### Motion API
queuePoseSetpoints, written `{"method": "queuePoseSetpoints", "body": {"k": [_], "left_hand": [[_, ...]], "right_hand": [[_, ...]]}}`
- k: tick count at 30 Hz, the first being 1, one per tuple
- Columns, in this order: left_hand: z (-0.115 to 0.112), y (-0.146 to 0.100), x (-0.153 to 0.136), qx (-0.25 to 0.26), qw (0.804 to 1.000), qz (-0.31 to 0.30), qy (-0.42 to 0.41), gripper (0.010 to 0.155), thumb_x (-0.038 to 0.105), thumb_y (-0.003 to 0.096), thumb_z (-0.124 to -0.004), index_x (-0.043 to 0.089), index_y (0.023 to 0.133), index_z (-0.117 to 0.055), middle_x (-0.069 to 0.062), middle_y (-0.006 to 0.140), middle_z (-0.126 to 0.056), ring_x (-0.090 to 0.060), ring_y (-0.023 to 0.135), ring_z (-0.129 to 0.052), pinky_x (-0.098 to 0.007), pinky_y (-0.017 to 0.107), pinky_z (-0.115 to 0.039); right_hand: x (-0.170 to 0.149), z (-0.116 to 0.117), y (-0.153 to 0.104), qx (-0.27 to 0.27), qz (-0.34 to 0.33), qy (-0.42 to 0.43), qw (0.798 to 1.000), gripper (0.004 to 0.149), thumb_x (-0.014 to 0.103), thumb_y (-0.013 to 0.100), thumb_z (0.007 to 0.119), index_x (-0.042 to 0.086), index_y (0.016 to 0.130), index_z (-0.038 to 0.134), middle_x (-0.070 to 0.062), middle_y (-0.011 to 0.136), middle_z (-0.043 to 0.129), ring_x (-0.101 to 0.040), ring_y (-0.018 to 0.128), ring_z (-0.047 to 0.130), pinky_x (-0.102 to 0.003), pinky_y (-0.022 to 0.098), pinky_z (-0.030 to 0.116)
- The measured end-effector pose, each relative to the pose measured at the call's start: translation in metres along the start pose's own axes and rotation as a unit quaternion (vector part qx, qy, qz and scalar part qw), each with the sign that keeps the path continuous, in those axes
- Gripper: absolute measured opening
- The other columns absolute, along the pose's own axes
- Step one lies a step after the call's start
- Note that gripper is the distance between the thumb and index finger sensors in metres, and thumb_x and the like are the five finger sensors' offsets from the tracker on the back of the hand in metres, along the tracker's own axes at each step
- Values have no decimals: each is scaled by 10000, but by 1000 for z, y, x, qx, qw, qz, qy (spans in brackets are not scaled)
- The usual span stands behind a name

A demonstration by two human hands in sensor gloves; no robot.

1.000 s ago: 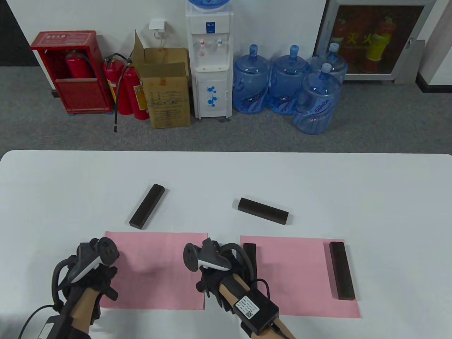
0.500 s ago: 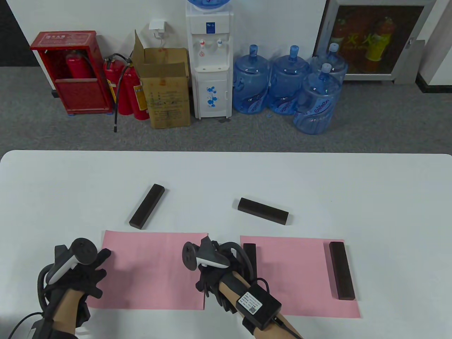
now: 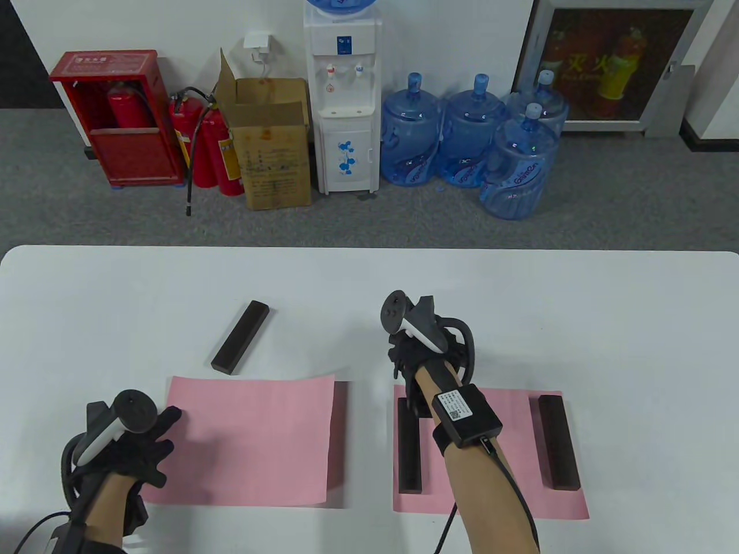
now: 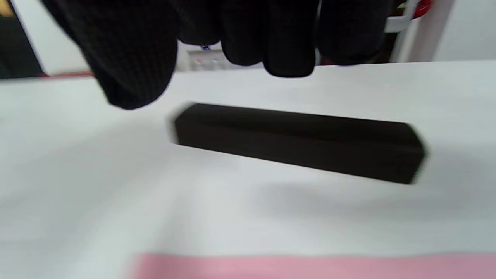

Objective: Unroll papers and secure with paperweights

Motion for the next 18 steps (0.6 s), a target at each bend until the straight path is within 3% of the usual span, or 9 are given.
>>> {"method": "queuePoseSetpoints", "body": {"k": [3, 7, 9, 14, 18], "left_hand": [[0, 0, 0, -1, 1000, 0, 0, 611, 461, 534, -702, 558, 1065, -415, -73, 1251, -187, -458, 1143, -230, -659, 807, -292], [0, 0, 0, -3, 1000, -1, -4, 610, 454, 537, -699, 554, 1066, -411, -78, 1249, -176, -461, 1141, -216, -660, 807, -290], [0, 0, 0, -3, 1000, -1, -4, 609, 453, 538, -698, 555, 1065, -410, -81, 1249, -173, -462, 1142, -216, -661, 807, -290], [0, 0, 0, -3, 1000, -2, -6, 609, 453, 537, -698, 551, 1066, -412, -82, 1248, -173, -464, 1140, -211, -662, 807, -289], [0, 0, 0, -4, 1000, -2, -7, 609, 451, 538, -698, 551, 1066, -413, -80, 1249, -172, -463, 1141, -210, -663, 807, -289]], "right_hand": [[-5, 18, 17, 28, 19, -38, 999, 831, 421, 369, 881, 282, 1072, 462, -35, 1116, 458, -310, 1036, 572, -553, 721, 558], [-3, 32, 27, 26, 25, -106, 994, 805, 366, 378, 888, 311, 1058, 461, 1, 1097, 521, -262, 1013, 639, -512, 720, 599], [-1, 29, 29, -29, 7, -127, 991, 746, 322, 360, 904, 313, 1025, 565, 9, 1023, 677, -243, 917, 789, -490, 676, 669], [-2, 28, 29, -5, 10, -115, 993, 768, 321, 343, 914, 274, 1030, 574, -17, 987, 722, -255, 865, 826, -485, 661, 680], [0, 10, 18, -30, -2, -94, 995, 764, 350, 348, 903, 217, 1027, 579, -66, 951, 751, -289, 799, 870, -481, 598, 725]]}}
Point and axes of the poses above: the tracker on the back of each hand, its own x axis roughly to the thumb side, its own y axis roughly from the wrist to the fingertips, z = x × y, the point moved 2 cm from there along y, roughly from the wrist to the fingertips
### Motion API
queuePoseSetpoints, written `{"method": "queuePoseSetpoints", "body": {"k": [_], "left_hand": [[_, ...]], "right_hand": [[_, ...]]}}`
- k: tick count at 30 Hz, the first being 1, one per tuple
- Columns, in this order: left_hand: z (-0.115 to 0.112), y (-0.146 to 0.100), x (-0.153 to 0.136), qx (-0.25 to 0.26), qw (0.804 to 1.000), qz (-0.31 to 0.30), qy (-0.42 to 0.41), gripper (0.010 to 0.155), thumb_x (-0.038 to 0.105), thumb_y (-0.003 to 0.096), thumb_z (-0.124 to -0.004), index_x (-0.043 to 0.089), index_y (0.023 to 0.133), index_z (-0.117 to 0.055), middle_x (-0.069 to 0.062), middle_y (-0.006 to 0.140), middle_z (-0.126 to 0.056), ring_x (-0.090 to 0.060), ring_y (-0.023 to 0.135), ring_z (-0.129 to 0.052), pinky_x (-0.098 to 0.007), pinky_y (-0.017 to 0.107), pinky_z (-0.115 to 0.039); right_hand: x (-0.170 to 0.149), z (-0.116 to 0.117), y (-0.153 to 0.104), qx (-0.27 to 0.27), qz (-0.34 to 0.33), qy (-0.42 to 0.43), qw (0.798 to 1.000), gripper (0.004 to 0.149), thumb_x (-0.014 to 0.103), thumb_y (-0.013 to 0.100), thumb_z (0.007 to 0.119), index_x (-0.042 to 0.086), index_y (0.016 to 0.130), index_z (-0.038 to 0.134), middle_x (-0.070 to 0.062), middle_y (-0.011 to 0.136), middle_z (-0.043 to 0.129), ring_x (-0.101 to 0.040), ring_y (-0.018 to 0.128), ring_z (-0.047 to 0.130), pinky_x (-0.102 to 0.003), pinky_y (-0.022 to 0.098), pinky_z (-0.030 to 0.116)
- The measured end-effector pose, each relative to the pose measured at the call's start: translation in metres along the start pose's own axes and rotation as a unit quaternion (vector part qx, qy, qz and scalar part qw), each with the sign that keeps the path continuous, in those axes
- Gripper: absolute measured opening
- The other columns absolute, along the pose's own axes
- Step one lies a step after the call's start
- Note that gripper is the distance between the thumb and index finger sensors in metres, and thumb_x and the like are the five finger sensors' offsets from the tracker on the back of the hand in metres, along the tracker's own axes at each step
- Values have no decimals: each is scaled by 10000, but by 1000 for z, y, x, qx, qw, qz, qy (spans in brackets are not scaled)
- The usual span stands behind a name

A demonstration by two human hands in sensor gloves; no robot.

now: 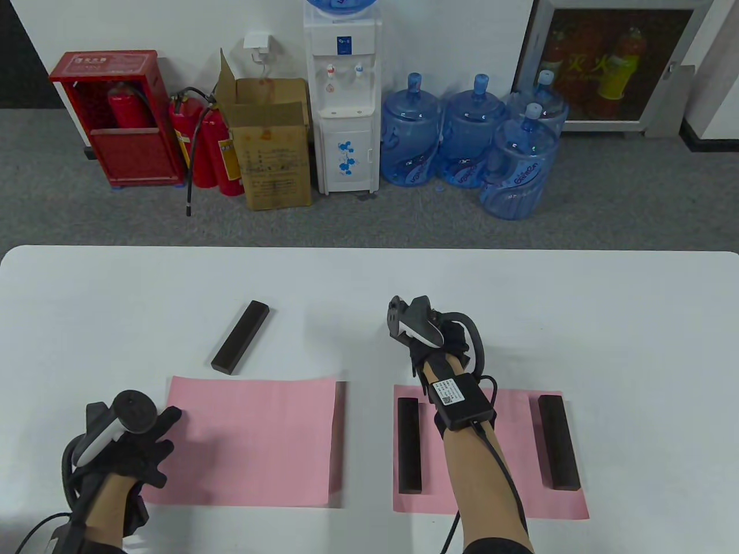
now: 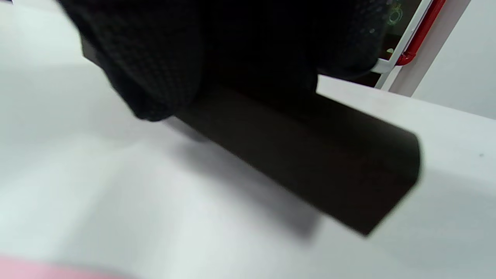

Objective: Unroll papers and secure with paperweights

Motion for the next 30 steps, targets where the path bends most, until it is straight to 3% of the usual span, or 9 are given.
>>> {"method": "queuePoseSetpoints", "body": {"k": [7, 11, 14, 19, 24, 30], "left_hand": [[0, 0, 0, 0, 1000, -2, -3, 610, 452, 538, -696, 552, 1066, -410, -78, 1248, -167, -460, 1141, -202, -662, 808, -285], [-1, 0, -1, 0, 1000, -3, -6, 609, 452, 538, -696, 550, 1068, -412, -79, 1246, -166, -458, 1141, -197, -662, 808, -285], [-1, 0, -1, 0, 1000, -4, -6, 608, 451, 538, -696, 549, 1067, -412, -81, 1246, -166, -460, 1140, -196, -662, 808, -284], [-1, 0, -1, 0, 1000, -4, -7, 609, 451, 539, -697, 551, 1068, -412, -81, 1246, -164, -459, 1140, -194, -663, 808, -283], [-1, 0, -1, 0, 1000, -4, -7, 609, 451, 539, -696, 550, 1068, -411, -80, 1246, -164, -460, 1140, -194, -663, 808, -283], [-1, -1, -1, -4, 1000, -5, -8, 611, 451, 542, -689, 549, 1070, -398, -82, 1245, -148, -460, 1140, -179, -663, 808, -277]], "right_hand": [[18, -60, -58, -60, -52, 135, 988, 876, 481, 335, 907, 117, 1034, 524, -142, 778, 863, -272, 485, 1035, -413, 348, 870], [45, -67, -95, -60, -79, 193, 976, 896, 507, 332, 910, 100, 1030, 523, -159, 725, 888, -236, 381, 1078, -377, 255, 916], [73, -58, -124, -46, -84, 222, 970, 892, 508, 334, 915, 83, 1023, 541, -174, 703, 900, -224, 326, 1100, -355, 199, 940], [109, -38, -144, -6, -88, 233, 969, 893, 513, 332, 922, 69, 1015, 558, -186, 676, 913, -214, 271, 1113, -329, 143, 960], [138, -13, -149, 23, -71, 190, 979, 889, 510, 334, 924, 64, 1012, 560, -195, 668, 913, -212, 251, 1119, -321, 119, 970], [149, 15, -142, 34, -39, 135, 990, 879, 507, 337, 934, 53, 1002, 582, -207, 646, 923, -205, 221, 1126, -306, 86, 985]]}}
Point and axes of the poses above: the tracker on the back of each hand, its own x axis roughly to the thumb side, its own y axis roughly from the wrist to the fingertips, z = x × y, the point moved 2 cm from there along y, roughly from the wrist to the fingertips
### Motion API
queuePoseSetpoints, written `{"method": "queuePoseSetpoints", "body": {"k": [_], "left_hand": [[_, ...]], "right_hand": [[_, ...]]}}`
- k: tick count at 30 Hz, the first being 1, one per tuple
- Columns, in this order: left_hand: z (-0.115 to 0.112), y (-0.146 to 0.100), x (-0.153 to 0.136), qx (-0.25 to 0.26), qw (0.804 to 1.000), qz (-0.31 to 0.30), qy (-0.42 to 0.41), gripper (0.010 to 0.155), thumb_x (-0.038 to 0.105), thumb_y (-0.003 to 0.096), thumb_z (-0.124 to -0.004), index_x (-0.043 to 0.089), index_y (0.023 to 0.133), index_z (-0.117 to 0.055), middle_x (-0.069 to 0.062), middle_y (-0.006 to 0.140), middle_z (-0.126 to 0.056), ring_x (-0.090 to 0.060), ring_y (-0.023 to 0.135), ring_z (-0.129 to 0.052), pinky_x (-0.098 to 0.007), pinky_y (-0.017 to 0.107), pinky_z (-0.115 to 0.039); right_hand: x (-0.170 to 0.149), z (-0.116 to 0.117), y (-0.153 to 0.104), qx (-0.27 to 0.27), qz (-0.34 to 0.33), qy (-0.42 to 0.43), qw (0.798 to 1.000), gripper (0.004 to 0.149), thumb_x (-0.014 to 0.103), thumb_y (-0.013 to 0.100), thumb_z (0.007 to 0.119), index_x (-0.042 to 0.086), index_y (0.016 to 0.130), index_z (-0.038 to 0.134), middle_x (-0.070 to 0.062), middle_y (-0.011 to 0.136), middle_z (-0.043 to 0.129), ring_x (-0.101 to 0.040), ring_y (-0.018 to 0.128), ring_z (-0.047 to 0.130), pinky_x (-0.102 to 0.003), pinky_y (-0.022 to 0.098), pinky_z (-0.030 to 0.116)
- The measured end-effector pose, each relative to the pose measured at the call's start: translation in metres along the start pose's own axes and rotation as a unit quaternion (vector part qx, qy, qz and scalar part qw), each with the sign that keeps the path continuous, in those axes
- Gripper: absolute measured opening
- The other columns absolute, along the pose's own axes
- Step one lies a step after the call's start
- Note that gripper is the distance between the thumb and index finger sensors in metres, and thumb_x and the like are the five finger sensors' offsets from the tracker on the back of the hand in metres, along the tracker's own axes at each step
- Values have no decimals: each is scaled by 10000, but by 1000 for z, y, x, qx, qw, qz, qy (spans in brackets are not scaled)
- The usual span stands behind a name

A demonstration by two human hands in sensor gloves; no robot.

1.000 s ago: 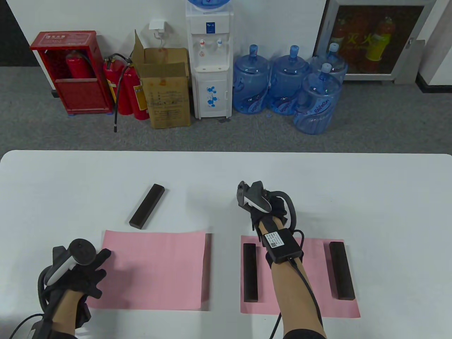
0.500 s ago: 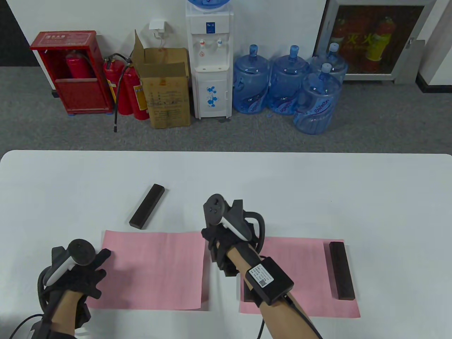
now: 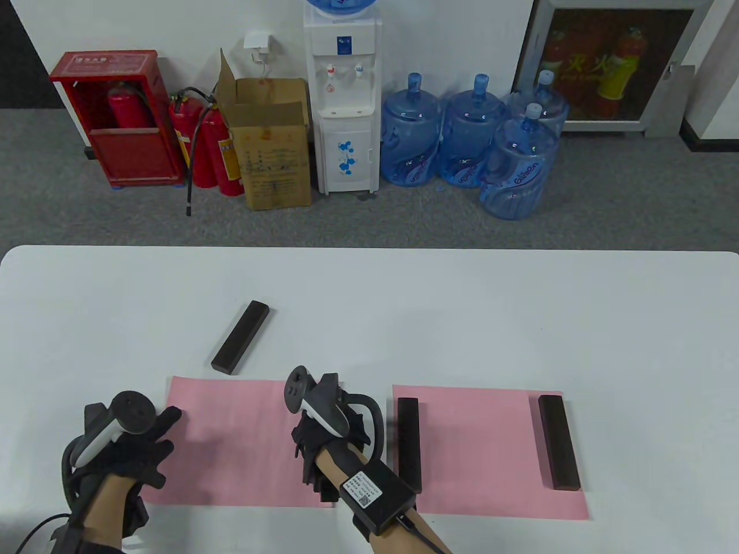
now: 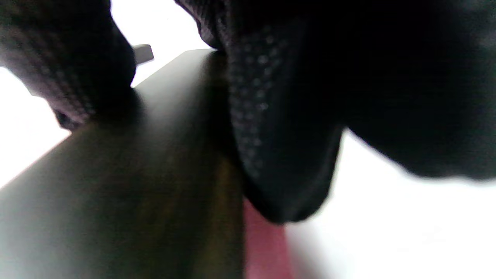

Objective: Unroll papers and secure with paperweights

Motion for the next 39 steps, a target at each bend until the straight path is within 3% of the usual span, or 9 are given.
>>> {"method": "queuePoseSetpoints", "body": {"k": [9, 15, 18, 20, 26, 33, 36, 39], "left_hand": [[0, 0, 0, -1, 1000, -1, -4, 611, 453, 542, -687, 550, 1071, -395, -78, 1243, -141, -454, 1139, -172, -662, 809, -272], [-1, -1, -1, -1, 1000, -1, -5, 611, 457, 541, -685, 555, 1068, -392, -74, 1242, -136, -450, 1140, -155, -660, 811, -266], [-1, -1, -1, -2, 1000, -2, -10, 613, 461, 541, -682, 558, 1070, -387, -65, 1240, -130, -442, 1139, -146, -657, 812, -251], [-1, -1, -1, -2, 1000, -3, -10, 611, 461, 540, -682, 561, 1067, -388, -65, 1239, -132, -439, 1140, -146, -657, 812, -251], [-1, -1, -2, -2, 1000, -2, -11, 611, 462, 540, -682, 561, 1067, -389, -63, 1239, -129, -438, 1140, -143, -656, 813, -249], [-2, -2, -2, -1, 1000, -1, -16, 611, 460, 540, -675, 562, 1067, -383, -57, 1237, -120, -431, 1140, -128, -653, 814, -235], [-3, -2, -3, -5, 1000, 0, -18, 610, 471, 539, -666, 572, 1063, -371, -41, 1235, -98, -417, 1140, -114, -645, 817, -219], [-3, -2, -5, -2, 1000, -3, -18, 608, 482, 536, -659, 580, 1060, -366, -28, 1233, -104, -405, 1139, -109, -637, 819, -210]], "right_hand": [[6, 3, 0, 4, 12, -51, 999, 881, 511, 353, 923, 21, 989, 560, -219, 644, 918, -201, 196, 1117, -300, 74, 986], [-9, -5, 0, 43, 15, -16, 999, 934, 571, 310, 884, 35, 997, 548, -170, 649, 931, -163, 210, 1126, -318, 98, 983], [-40, -28, 1, 10, 23, 47, 999, 903, 582, 324, 834, 49, 1002, 564, -188, 642, 934, -209, 209, 1118, -360, 104, 962], [-71, -49, 1, -2, 34, 38, 999, 864, 563, 339, 839, 92, 1012, 572, -159, 667, 931, -219, 251, 1112, -373, 141, 951], [-177, -88, -5, -64, 58, 2, 996, 840, 524, 362, 840, 170, 1048, 509, -128, 822, 852, -271, 554, 1062, -438, 351, 900], [-273, -65, -21, -121, 77, -53, 988, 869, 517, 357, 840, 252, 1068, 417, -74, 997, 686, -289, 855, 872, -525, 584, 757], [-291, -45, -28, -102, 47, -52, 992, 801, 376, 390, 872, 269, 1060, 447, -46, 1048, 596, -305, 966, 724, -596, 714, 542], [-294, -34, -38, -125, 24, -82, 988, 784, 382, 382, 878, 285, 1054, 485, -17, 1062, 584, -314, 1040, 582, -591, 741, 501]]}}
Point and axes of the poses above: the tracker on the back of each hand, its own x axis roughly to the thumb side, its own y axis roughly from the wrist to the fingertips, z = x × y, the point moved 2 cm from there along y, roughly from the wrist to the fingertips
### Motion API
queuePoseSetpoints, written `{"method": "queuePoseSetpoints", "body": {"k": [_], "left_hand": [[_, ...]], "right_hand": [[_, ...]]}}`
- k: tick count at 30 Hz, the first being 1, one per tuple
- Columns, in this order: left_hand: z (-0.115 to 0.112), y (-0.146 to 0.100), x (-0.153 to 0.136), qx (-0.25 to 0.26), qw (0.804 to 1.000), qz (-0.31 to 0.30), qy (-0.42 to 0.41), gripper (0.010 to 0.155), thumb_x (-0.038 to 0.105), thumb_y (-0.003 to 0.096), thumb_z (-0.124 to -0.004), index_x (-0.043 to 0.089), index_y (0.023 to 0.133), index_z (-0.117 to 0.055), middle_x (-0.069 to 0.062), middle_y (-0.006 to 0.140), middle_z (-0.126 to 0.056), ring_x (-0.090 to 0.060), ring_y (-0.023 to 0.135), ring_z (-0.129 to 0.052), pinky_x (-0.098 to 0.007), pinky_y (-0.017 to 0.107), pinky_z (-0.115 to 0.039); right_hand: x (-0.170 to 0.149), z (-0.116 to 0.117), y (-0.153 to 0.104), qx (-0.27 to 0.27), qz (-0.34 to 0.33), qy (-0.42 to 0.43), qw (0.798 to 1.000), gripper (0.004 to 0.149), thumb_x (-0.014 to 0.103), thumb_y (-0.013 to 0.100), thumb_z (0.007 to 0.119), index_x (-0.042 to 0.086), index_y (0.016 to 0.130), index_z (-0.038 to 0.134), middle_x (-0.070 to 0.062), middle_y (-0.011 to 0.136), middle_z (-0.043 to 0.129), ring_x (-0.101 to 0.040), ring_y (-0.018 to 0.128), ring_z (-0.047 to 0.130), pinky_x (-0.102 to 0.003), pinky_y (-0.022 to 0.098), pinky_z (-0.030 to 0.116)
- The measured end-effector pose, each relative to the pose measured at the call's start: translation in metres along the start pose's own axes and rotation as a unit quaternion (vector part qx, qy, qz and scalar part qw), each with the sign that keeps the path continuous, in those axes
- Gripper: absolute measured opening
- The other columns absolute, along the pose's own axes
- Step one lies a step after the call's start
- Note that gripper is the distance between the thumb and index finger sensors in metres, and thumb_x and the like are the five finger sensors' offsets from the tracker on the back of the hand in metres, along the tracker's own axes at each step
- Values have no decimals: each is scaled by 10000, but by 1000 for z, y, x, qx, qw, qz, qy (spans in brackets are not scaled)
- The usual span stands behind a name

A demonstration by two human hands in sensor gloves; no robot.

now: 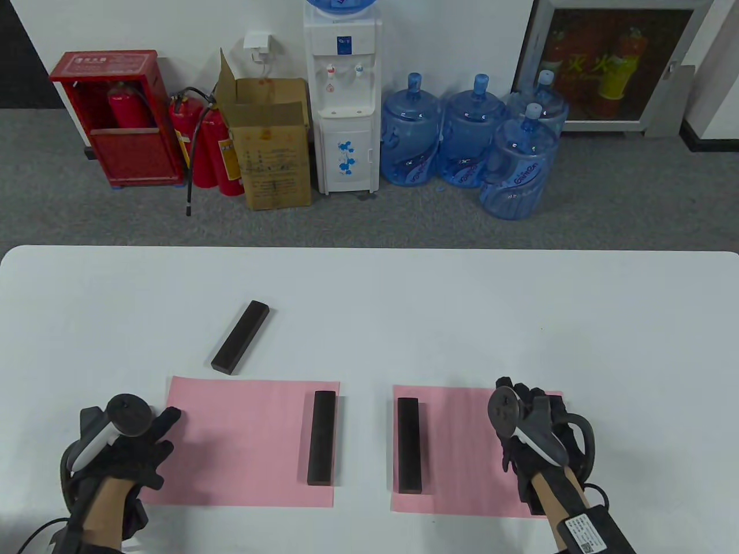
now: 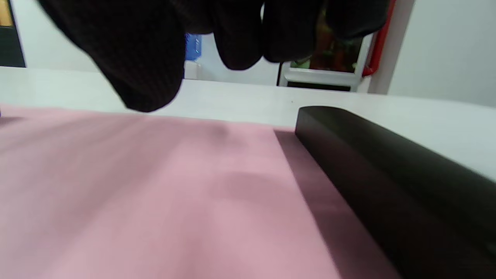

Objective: Unroll papers and secure with paperweights

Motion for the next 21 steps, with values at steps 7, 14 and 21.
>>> {"method": "queuePoseSetpoints", "body": {"k": [7, 14, 21], "left_hand": [[0, 0, 0, 5, 1000, -4, 3, 608, 483, 535, -662, 572, 1064, -375, -40, 1235, -115, -415, 1139, -124, -641, 818, -215], [16, -13, 12, 87, 996, -5, 2, 633, 548, 509, -643, 528, 1096, -406, -62, 1260, -245, -425, 1151, -260, -643, 813, -278], [61, -20, 61, 136, 990, 5, 43, 656, 558, 510, -638, 521, 1105, -363, -59, 1269, -258, -437, 1157, -230, -650, 811, -277]], "right_hand": [[2, -1, -6, -41, -21, 26, 999, 792, 450, 360, 862, 284, 1050, 509, -13, 1060, 600, -293, 1043, 583, -575, 745, 499], [-7, 2, -3, -40, -9, 33, 999, 801, 468, 360, 847, 298, 1055, 487, 1, 1079, 563, -277, 1066, 529, -557, 774, 417], [-15, 0, -3, -41, -9, 44, 998, 804, 474, 361, 844, 298, 1058, 484, -4, 1087, 548, -286, 1075, 495, -569, 777, 385]]}}
Point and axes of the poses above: the tracker on the back of each hand, its own x axis roughly to the thumb side, its own y axis roughly from the wrist to the fingertips, z = x × y, the point moved 2 cm from there along y, roughly from the wrist to the fingertips
